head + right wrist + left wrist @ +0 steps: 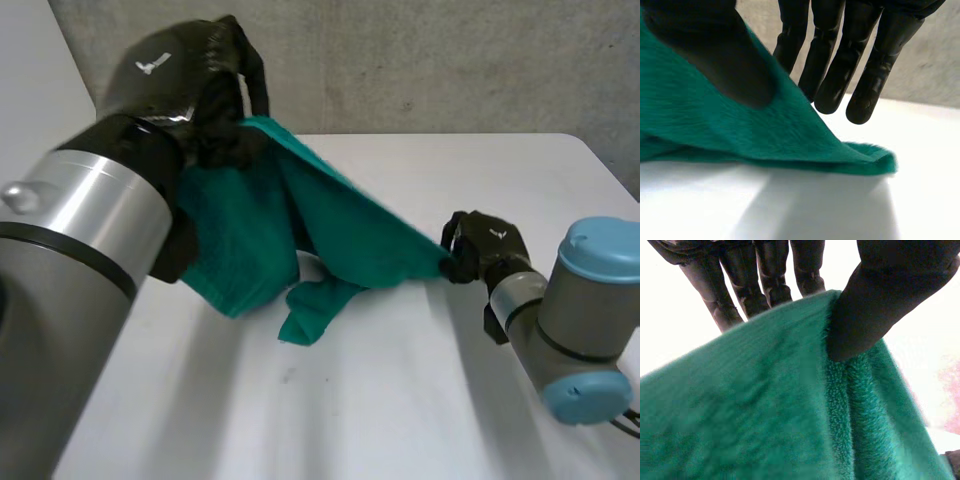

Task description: Fold the towel.

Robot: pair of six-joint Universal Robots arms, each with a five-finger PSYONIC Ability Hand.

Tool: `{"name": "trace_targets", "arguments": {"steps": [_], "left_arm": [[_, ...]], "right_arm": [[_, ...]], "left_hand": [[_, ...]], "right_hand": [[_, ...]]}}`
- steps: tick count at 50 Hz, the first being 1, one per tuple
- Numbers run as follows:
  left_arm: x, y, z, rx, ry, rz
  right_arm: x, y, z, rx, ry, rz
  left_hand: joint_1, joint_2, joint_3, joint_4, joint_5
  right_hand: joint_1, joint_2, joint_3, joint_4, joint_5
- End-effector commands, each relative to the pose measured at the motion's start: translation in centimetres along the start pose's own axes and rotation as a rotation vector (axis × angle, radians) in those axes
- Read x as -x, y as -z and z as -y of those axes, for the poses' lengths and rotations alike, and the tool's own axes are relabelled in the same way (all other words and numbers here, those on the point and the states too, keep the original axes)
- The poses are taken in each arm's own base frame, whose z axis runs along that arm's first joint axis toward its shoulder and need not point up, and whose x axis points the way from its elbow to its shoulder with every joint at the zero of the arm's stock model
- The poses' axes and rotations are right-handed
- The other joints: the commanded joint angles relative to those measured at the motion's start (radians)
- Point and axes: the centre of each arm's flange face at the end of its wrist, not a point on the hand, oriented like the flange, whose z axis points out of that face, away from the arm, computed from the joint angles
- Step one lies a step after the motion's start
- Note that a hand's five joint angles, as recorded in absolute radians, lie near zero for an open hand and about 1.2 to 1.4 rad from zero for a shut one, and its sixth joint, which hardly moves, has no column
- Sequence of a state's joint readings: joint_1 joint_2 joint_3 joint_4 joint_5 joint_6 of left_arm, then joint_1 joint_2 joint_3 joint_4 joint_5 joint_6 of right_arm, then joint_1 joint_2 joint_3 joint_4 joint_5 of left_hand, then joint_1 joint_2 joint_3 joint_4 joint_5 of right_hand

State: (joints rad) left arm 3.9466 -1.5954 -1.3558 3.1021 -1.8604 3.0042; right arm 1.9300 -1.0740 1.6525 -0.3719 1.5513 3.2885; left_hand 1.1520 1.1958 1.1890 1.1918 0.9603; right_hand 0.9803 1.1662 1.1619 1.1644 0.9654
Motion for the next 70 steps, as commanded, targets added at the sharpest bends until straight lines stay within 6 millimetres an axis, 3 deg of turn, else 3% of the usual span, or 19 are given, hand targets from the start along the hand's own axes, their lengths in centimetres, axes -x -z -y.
{"name": "trace_targets", "arguments": {"steps": [1, 8, 13, 14, 20, 22, 29, 38, 43, 45, 50, 53, 54, 56, 57, 58, 62, 67, 70], "left_arm": [[3.6, -0.7, 1.8, -0.058, -0.011, 0.114], [6.4, -1.5, 2.9, -0.091, -0.030, 0.148], [7.6, -1.9, 2.5, -0.078, -0.042, 0.159], [7.9, -2.0, 2.4, -0.073, -0.044, 0.164], [10.8, -2.8, 0.4, -0.009, -0.061, 0.237], [11.2, -2.9, 0.0, 0.003, -0.063, 0.247], [13.8, -4.6, -7.7, 0.271, -0.134, 0.253], [15.4, -5.7, -17.0, 0.565, -0.309, 0.214], [15.2, -8.6, -18.5, 0.552, -0.359, 0.177], [14.7, -9.9, -18.2, 0.515, -0.373, 0.161], [13.8, -14.6, -12.5, 0.260, -0.436, 0.146], [13.2, -15.9, -10.1, 0.146, -0.459, 0.143], [12.3, -17.3, -5.8, -0.050, -0.489, 0.148], [12.0, -17.6, -4.0, -0.132, -0.498, 0.150], [11.8, -17.7, -2.4, -0.204, -0.504, 0.156], [10.9, -17.7, 2.1, -0.425, -0.514, 0.169], [10.0, -16.1, 8.8, -0.758, -0.501, 0.204], [9.8, -15.1, 9.1, -0.806, -0.485, 0.217], [11.1, -15.1, 6.0, -0.676, -0.468, 0.221]], "right_arm": [[-0.5, -0.6, 2.7, -0.062, 0.159, 0.029], [-3.4, 1.7, 12.3, -0.288, 0.312, -0.001], [-3.1, 3.6, 15.7, -0.364, 0.361, -0.006], [-2.1, 6.2, 18.8, -0.425, 0.415, -0.006], [-0.6, 10.3, 21.6, -0.427, 0.527, 0.002], [-0.2, 11.0, 21.4, -0.380, 0.588, 0.019], [1.1, 11.7, 18.2, -0.129, 0.727, 0.113], [1.8, 5.4, 8.4, 0.262, 0.788, 0.232], [1.0, 1.8, 6.6, 0.309, 0.837, 0.191], [0.9, 0.5, 6.9, 0.288, 0.842, 0.164], [1.2, -2.8, 11.7, 0.054, 0.830, 0.056], [1.9, -3.9, 17.9, -0.247, 0.776, -0.026], [2.1, -4.0, 19.1, -0.309, 0.761, -0.037], [2.3, -4.1, 20.3, -0.372, 0.746, -0.051], [2.7, -4.1, 23.6, -0.555, 0.693, -0.085], [2.9, -3.8, 24.8, -0.622, 0.671, -0.099], [2.6, -0.6, 30.5, -0.914, 0.585, -0.206], [2.9, 2.1, 31.1, -0.969, 0.585, -0.205], [3.2, 1.9, 28.2, -0.852, 0.621, -0.117]], "left_hand": [[0.244, 0.200, 0.207, 0.204, 0.261], [0.244, 0.200, 0.207, 0.204, 0.261], [0.244, 0.200, 0.207, 0.204, 0.261], [0.244, 0.200, 0.207, 0.204, 0.261], [0.244, 0.200, 0.207, 0.204, 0.261], [0.244, 0.200, 0.207, 0.204, 0.261], [0.244, 0.200, 0.207, 0.204, 0.261], [0.244, 0.200, 0.207, 0.204, 0.261], [0.244, 0.200, 0.207, 0.204, 0.261], [0.244, 0.200, 0.207, 0.204, 0.261], [0.244, 0.200, 0.207, 0.204, 0.261], [0.244, 0.200, 0.207, 0.204, 0.261], [0.244, 0.200, 0.207, 0.204, 0.261], [0.244, 0.200, 0.207, 0.204, 0.261], [0.244, 0.200, 0.207, 0.204, 0.261], [0.244, 0.200, 0.207, 0.204, 0.261], [0.244, 0.200, 0.207, 0.204, 0.261], [0.244, 0.200, 0.207, 0.204, 0.261], [0.244, 0.200, 0.207, 0.204, 0.261]], "right_hand": [[0.416, 0.230, 0.234, 0.232, 0.256], [0.416, 0.230, 0.234, 0.232, 0.256], [0.416, 0.230, 0.234, 0.232, 0.256], [0.416, 0.230, 0.234, 0.232, 0.256], [0.416, 0.230, 0.234, 0.232, 0.256], [0.416, 0.230, 0.234, 0.232, 0.256], [0.416, 0.230, 0.234, 0.232, 0.256], [0.416, 0.230, 0.234, 0.232, 0.256], [0.416, 0.230, 0.234, 0.232, 0.256], [0.416, 0.230, 0.234, 0.232, 0.256], [0.416, 0.230, 0.234, 0.232, 0.256], [0.416, 0.230, 0.234, 0.232, 0.256], [0.416, 0.230, 0.234, 0.232, 0.256], [0.416, 0.230, 0.234, 0.232, 0.256], [0.416, 0.230, 0.234, 0.232, 0.256], [0.416, 0.230, 0.234, 0.232, 0.256], [0.416, 0.230, 0.234, 0.232, 0.256], [0.416, 0.230, 0.234, 0.232, 0.256], [0.416, 0.230, 0.234, 0.232, 0.256]]}}
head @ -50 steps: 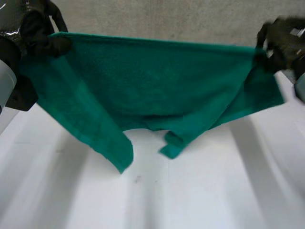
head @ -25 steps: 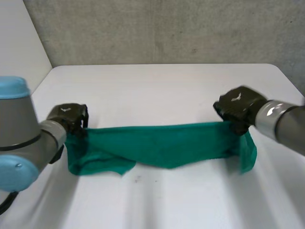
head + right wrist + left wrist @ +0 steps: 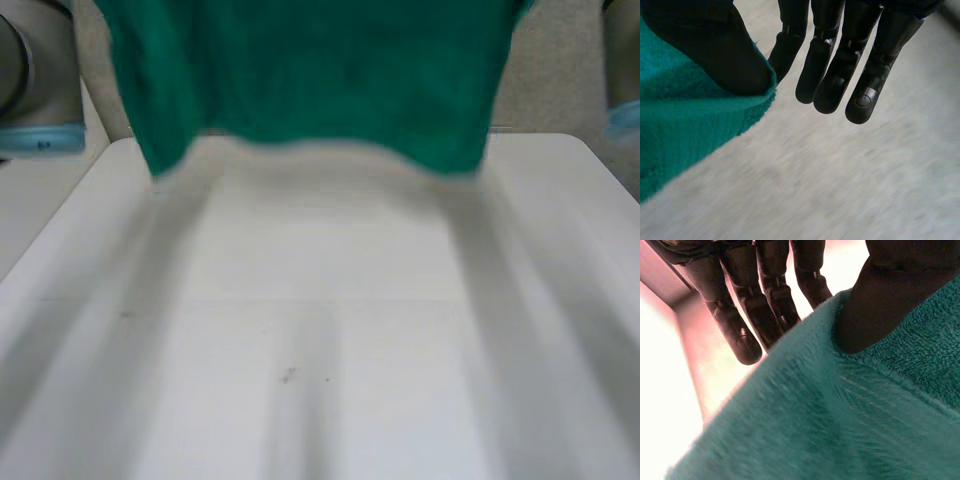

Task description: Fold the towel.

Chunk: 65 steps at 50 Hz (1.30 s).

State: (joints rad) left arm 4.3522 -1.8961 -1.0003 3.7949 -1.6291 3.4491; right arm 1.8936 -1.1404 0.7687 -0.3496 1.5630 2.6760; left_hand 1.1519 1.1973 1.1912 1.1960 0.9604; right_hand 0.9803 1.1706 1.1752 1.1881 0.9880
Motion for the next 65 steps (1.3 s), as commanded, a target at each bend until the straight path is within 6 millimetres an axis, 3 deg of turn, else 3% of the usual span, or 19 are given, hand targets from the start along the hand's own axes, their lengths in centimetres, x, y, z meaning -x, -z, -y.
{"name": "trace_targets", "arguments": {"steps": [1, 3, 6, 7, 9, 11, 14, 15, 19, 23, 27, 30, 38, 49, 53, 59, 61, 63, 65], "left_arm": [[0.5, 3.0, -2.5, 0.118, 0.024, -0.003], [0.8, 5.5, -5.1, 0.240, 0.028, -0.021], [1.3, 8.0, -7.3, 0.348, 0.023, -0.027], [1.4, 9.8, -8.6, 0.419, 0.021, -0.036], [1.4, 10.7, -9.2, 0.453, 0.019, -0.041], [1.0, 14.6, -11.0, 0.579, 0.019, -0.075], [0.8, 16.7, -11.8, 0.639, 0.017, -0.094], [0.4, 19.4, -12.8, 0.720, 0.019, -0.131], [-0.9, 23.6, -14.4, 0.845, 0.031, -0.208], [-1.2, 25.4, -14.5, 0.902, 0.028, -0.236], [-1.1, 25.9, -14.1, 0.927, 0.025, -0.243], [-0.9, 25.7, -13.7, 0.924, 0.024, -0.241], [0.5, 25.0, -12.5, 0.921, 0.015, -0.207], [0.5, 25.3, -12.1, 0.938, 0.025, -0.209], [0.4, 25.3, -12.1, 0.936, 0.026, -0.212], [0.3, 25.3, -12.1, 0.936, 0.026, -0.212], [0.3, 25.3, -12.1, 0.936, 0.026, -0.212], [0.4, 25.3, -12.1, 0.936, 0.025, -0.210], [0.4, 25.4, -12.2, 0.942, 0.023, -0.211]], "right_arm": [[1.1, 3.7, -0.3, 0.073, -0.012, 0.138], [2.6, 6.0, -2.3, 0.166, -0.024, 0.253], [3.8, 8.2, -3.7, 0.248, -0.040, 0.346], [4.5, 9.8, -4.6, 0.309, -0.054, 0.401], [5.2, 11.6, -5.7, 0.379, -0.069, 0.451], [6.0, 14.2, -7.0, 0.478, -0.083, 0.510], [6.8, 16.6, -8.3, 0.569, -0.102, 0.562], [7.5, 18.1, -9.4, 0.625, -0.110, 0.592], [9.3, 21.8, -12.8, 0.776, -0.133, 0.655], [9.9, 24.0, -14.5, 0.877, -0.157, 0.681], [9.4, 24.5, -14.6, 0.919, -0.192, 0.659], [7.8, 24.0, -14.3, 0.946, -0.277, 0.569], [4.6, 24.4, -16.2, 1.041, -0.462, 0.349], [4.0, 26.5, -18.2, 1.135, -0.456, 0.339], [3.9, 27.0, -19.5, 1.159, -0.455, 0.326], [3.9, 25.8, -20.2, 1.092, -0.448, 0.315], [4.1, 25.7, -20.5, 1.071, -0.451, 0.318], [4.4, 25.5, -21.0, 1.047, -0.450, 0.319], [4.4, 25.0, -21.5, 1.017, -0.440, 0.306]], "left_hand": [[0.244, 0.199, 0.205, 0.200, 0.261], [0.244, 0.199, 0.205, 0.200, 0.261], [0.244, 0.199, 0.205, 0.200, 0.261], [0.244, 0.199, 0.205, 0.200, 0.261], [0.244, 0.199, 0.205, 0.200, 0.261], [0.244, 0.199, 0.205, 0.200, 0.261], [0.244, 0.199, 0.205, 0.200, 0.261], [0.244, 0.199, 0.205, 0.200, 0.261], [0.244, 0.199, 0.205, 0.200, 0.261], [0.244, 0.199, 0.205, 0.200, 0.261], [0.244, 0.199, 0.205, 0.200, 0.261], [0.244, 0.199, 0.205, 0.200, 0.261], [0.244, 0.199, 0.205, 0.200, 0.261], [0.244, 0.199, 0.205, 0.200, 0.261], [0.244, 0.199, 0.205, 0.200, 0.261], [0.244, 0.199, 0.205, 0.200, 0.261], [0.244, 0.199, 0.205, 0.200, 0.261], [0.244, 0.199, 0.205, 0.200, 0.261], [0.244, 0.199, 0.205, 0.200, 0.261]], "right_hand": [[0.416, 0.226, 0.221, 0.208, 0.234], [0.416, 0.226, 0.221, 0.208, 0.234], [0.416, 0.226, 0.221, 0.208, 0.234], [0.416, 0.226, 0.221, 0.208, 0.234], [0.416, 0.226, 0.221, 0.208, 0.234], [0.416, 0.226, 0.221, 0.208, 0.234], [0.416, 0.226, 0.221, 0.208, 0.234], [0.416, 0.226, 0.221, 0.208, 0.234], [0.416, 0.226, 0.221, 0.208, 0.234], [0.416, 0.226, 0.221, 0.208, 0.234], [0.416, 0.226, 0.221, 0.208, 0.234], [0.391, 0.201, 0.196, 0.183, 0.209], [-0.386, -0.577, -0.581, -0.594, -0.569], [-0.607, -0.798, -0.802, -0.815, -0.790], [-0.567, -0.757, -0.762, -0.774, -0.749], [-0.282, -0.473, -0.477, -0.490, -0.465], [-0.106, -0.297, -0.301, -0.314, -0.289], [0.295, 0.104, 0.100, 0.087, 0.113], [0.415, 0.224, 0.220, 0.207, 0.233]]}}
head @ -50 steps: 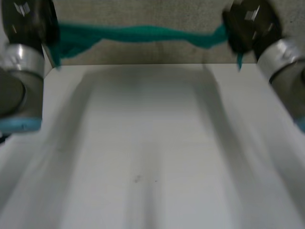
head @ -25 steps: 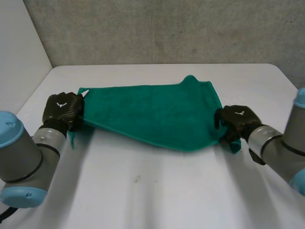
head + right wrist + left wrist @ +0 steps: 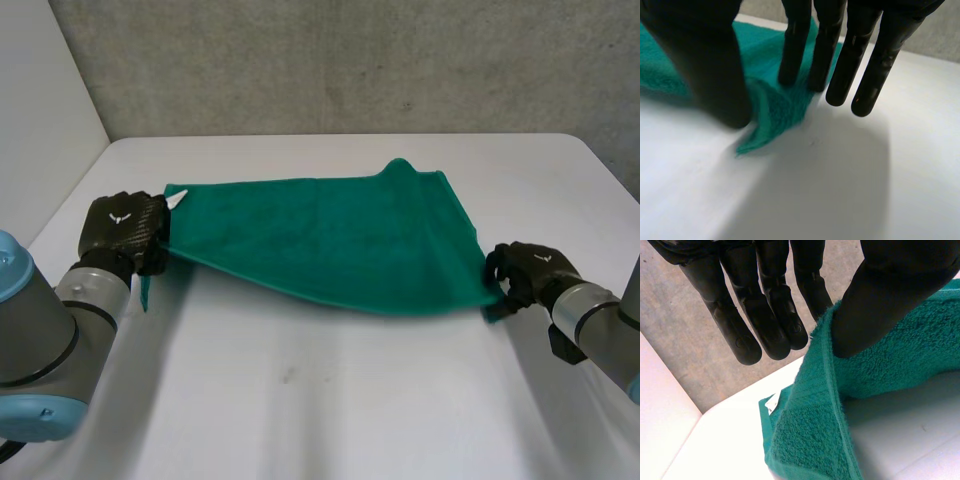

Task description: Fold the towel.

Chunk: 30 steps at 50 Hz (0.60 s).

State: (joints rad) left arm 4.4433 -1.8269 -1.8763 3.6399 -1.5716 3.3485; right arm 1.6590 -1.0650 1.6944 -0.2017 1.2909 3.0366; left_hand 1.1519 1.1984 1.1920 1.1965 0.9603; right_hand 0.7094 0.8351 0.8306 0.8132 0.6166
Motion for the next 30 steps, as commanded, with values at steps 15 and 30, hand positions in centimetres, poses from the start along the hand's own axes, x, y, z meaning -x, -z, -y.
{"name": "trace_targets", "arguments": {"steps": [15, 30], "left_arm": [[0.5, -0.2, -5.1, 0.268, -0.002, -0.014], [1.2, -0.4, -5.7, 0.302, -0.001, 0.013]], "right_arm": [[-1.1, 0.9, 4.9, -0.159, 0.187, -0.054], [-2.5, 1.9, 4.3, -0.100, 0.380, -0.128]], "left_hand": [[-0.560, -0.606, -0.600, -0.604, -0.543], [-0.469, -0.515, -0.509, -0.514, -0.452]], "right_hand": [[0.687, 0.561, 0.566, 0.583, 0.605], [0.687, 0.561, 0.566, 0.583, 0.605]]}}
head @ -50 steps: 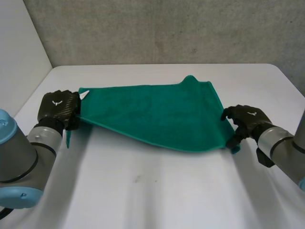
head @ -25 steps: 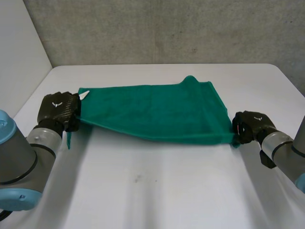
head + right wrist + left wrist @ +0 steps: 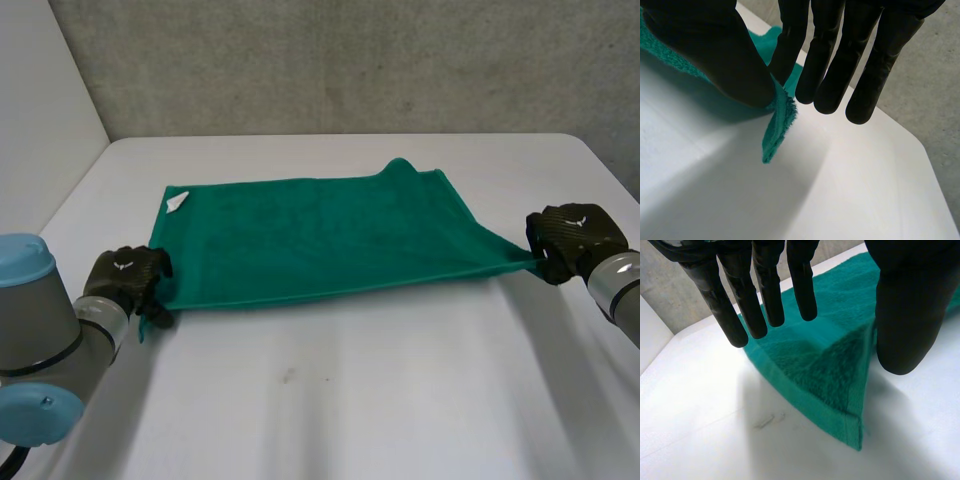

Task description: Fold the towel.

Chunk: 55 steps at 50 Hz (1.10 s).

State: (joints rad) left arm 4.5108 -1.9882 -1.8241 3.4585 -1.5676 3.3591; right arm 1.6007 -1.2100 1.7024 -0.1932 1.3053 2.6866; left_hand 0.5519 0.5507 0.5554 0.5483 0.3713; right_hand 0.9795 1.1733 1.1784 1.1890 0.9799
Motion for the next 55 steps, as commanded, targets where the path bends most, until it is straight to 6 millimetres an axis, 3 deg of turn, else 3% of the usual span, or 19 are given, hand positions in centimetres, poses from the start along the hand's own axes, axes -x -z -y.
{"name": "trace_targets", "arguments": {"steps": [1, 5, 8, 9, 12, 13, 15, 17, 20, 25, 30, 36, 40, 44, 46, 47, 51, 52, 55], "left_arm": [[0.2, 0.1, -0.1, 0.003, -0.003, 0.016], [0.4, 0.5, -0.1, 0.003, -0.002, 0.020], [0.7, 1.5, 1.3, -0.034, -0.009, 0.025], [1.0, 2.7, 2.9, -0.073, -0.024, 0.033], [1.3, 3.9, 4.4, -0.107, -0.048, 0.043], [1.7, 6.0, 6.6, -0.156, -0.077, 0.054], [1.9, 6.9, 7.5, -0.178, -0.085, 0.061], [2.7, 10.5, 10.6, -0.269, -0.103, 0.089], [3.0, 12.7, 12.0, -0.308, -0.108, 0.099], [2.9, 14.1, 12.5, -0.300, -0.132, 0.095], [2.8, 12.4, 10.9, -0.216, -0.156, 0.081], [1.6, 7.0, 6.2, 0.024, -0.179, -0.001], [0.8, 2.9, 3.6, 0.135, -0.236, -0.039], [0.3, 0.3, 3.8, 0.130, -0.289, -0.049], [0.0, -1.3, 5.4, 0.088, -0.319, -0.031], [0.0, -1.9, 6.0, 0.068, -0.326, -0.022], [0.8, -3.5, 12.4, -0.129, -0.324, 0.075], [1.4, -3.6, 15.4, -0.233, -0.305, 0.120], [2.3, -2.9, 20.8, -0.467, -0.264, 0.204]], "right_arm": [[-0.5, 0.1, -0.1, 0.010, 0.019, -0.031], [-0.8, 0.6, 0.6, 0.004, 0.035, -0.045], [-0.9, 1.3, 1.2, 0.008, 0.063, -0.042], [-1.1, 2.0, 2.2, 0.000, 0.101, -0.044], [-1.7, 3.4, 4.2, -0.024, 0.170, -0.063], [-2.1, 4.5, 5.6, -0.048, 0.217, -0.076], [-2.5, 5.5, 7.1, -0.075, 0.263, -0.097], [-2.9, 6.7, 8.6, -0.097, 0.303, -0.117], [-3.8, 9.8, 11.9, -0.138, 0.379, -0.163], [-3.8, 11.9, 13.2, -0.113, 0.400, -0.141], [-2.8, 11.3, 11.3, -0.008, 0.397, -0.053], [0.5, 6.7, 5.0, 0.240, 0.487, 0.169], [0.7, 4.3, 2.8, 0.364, 0.566, 0.173], [-0.5, 1.2, 2.2, 0.418, 0.590, 0.099], [-0.6, 0.6, 2.4, 0.413, 0.594, 0.083], [-0.7, 0.1, 2.8, 0.399, 0.597, 0.065], [-1.7, -2.4, 10.0, 0.102, 0.550, -0.120], [-2.7, -2.9, 13.4, -0.044, 0.482, -0.217], [-4.4, -3.2, 17.8, -0.271, 0.353, -0.342]], "left_hand": [[0.265, 0.266, 0.261, 0.269, 0.271], [0.843, 0.844, 0.840, 0.847, 0.849], [0.844, 0.846, 0.841, 0.848, 0.850], [0.844, 0.846, 0.841, 0.848, 0.850], [0.844, 0.846, 0.841, 0.848, 0.850], [0.844, 0.846, 0.841, 0.848, 0.850], [0.844, 0.846, 0.841, 0.848, 0.850], [0.844, 0.846, 0.841, 0.848, 0.850], [0.844, 0.846, 0.841, 0.848, 0.850], [0.844, 0.846, 0.841, 0.848, 0.850], [0.844, 0.846, 0.841, 0.848, 0.850], [0.844, 0.846, 0.841, 0.848, 0.850], [0.844, 0.846, 0.841, 0.848, 0.850], [0.844, 0.846, 0.841, 0.848, 0.850], [0.844, 0.846, 0.841, 0.848, 0.850], [0.844, 0.846, 0.841, 0.848, 0.850], [0.844, 0.846, 0.841, 0.848, 0.850], [0.844, 0.846, 0.841, 0.848, 0.850], [0.844, 0.846, 0.841, 0.848, 0.850]], "right_hand": [[0.417, 0.223, 0.218, 0.207, 0.242], [0.417, 0.223, 0.218, 0.207, 0.242], [0.417, 0.223, 0.218, 0.207, 0.242], [0.417, 0.223, 0.218, 0.207, 0.242], [0.417, 0.223, 0.218, 0.207, 0.242], [0.417, 0.223, 0.218, 0.207, 0.242], [0.417, 0.223, 0.218, 0.207, 0.242], [0.417, 0.223, 0.218, 0.207, 0.242], [0.417, 0.223, 0.218, 0.207, 0.242], [0.417, 0.223, 0.218, 0.207, 0.242], [0.417, 0.223, 0.218, 0.207, 0.242], [0.417, 0.223, 0.218, 0.207, 0.242], [0.417, 0.223, 0.218, 0.207, 0.242], [0.417, 0.223, 0.218, 0.207, 0.242], [0.417, 0.223, 0.218, 0.207, 0.242], [0.417, 0.223, 0.218, 0.207, 0.242], [0.417, 0.223, 0.218, 0.207, 0.242], [0.417, 0.223, 0.218, 0.207, 0.242], [0.417, 0.223, 0.218, 0.207, 0.242]]}}
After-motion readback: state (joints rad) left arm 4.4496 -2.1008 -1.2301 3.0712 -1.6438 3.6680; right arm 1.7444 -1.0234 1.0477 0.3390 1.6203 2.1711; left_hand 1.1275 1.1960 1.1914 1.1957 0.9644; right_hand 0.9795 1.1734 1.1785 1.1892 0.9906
